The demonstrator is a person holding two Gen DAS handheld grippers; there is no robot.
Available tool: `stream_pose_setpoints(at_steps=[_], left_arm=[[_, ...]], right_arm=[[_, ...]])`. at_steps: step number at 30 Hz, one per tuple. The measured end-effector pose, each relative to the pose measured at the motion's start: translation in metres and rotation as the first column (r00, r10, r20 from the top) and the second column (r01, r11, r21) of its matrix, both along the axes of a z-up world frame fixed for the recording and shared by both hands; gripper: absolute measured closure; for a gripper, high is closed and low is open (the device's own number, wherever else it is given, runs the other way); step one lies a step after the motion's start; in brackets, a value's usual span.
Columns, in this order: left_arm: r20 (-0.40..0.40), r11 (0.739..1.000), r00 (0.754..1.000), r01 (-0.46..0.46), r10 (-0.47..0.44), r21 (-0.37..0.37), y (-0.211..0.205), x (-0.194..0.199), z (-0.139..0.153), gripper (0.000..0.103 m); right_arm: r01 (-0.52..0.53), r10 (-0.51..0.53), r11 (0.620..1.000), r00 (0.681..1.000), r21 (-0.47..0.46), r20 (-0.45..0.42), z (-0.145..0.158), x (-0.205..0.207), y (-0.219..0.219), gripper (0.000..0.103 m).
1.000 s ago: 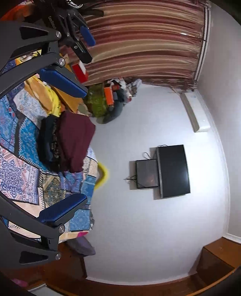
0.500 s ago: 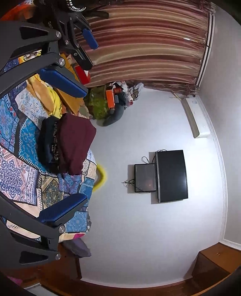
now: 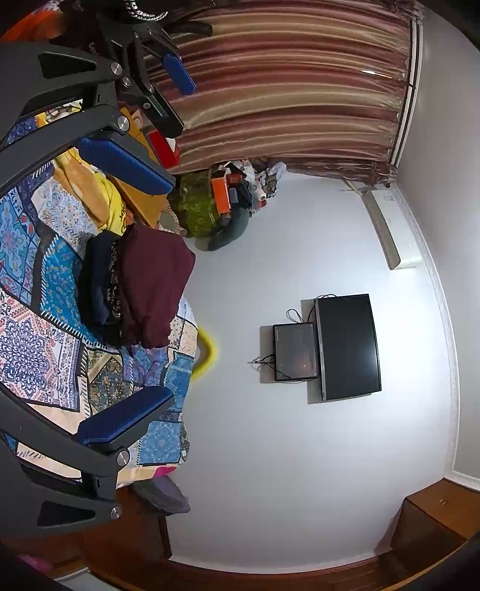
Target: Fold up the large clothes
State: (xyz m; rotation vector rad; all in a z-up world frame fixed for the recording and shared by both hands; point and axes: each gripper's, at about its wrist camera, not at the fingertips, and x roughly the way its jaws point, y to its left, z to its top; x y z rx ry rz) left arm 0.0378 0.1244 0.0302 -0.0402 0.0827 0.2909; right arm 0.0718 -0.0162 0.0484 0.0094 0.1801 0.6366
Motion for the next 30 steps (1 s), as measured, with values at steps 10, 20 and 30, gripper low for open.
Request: stream_pose_setpoints(at_steps=[10,20,30], left_arm=[[-0.003,1.0,1.0,0.002,-0.002,-0.005,-0.0009,0.0013,-0.0001,0.001],[-0.013,0.999,1.0,0.023,-0.023,-0.022,0.0007,0.0021,-0.0006,0.001],[-0.02,0.999,0.999,0.041,-0.042,-0.036,0.0034,0.0033,-0.001,0.001]], right_arm=[[0.0,0.0,1.0,1.0,0.008,-0.014,0.0004,0.0013,-0.0039,0.0],[0.003,-0.003,1.0,1.0,0.002,-0.014,0.0002,0.0006,-0.0039,0.0],[0.003,-0.003,1.0,1.0,-0.004,-0.023,-0.001,0.0026,-0.0039,0.0]])
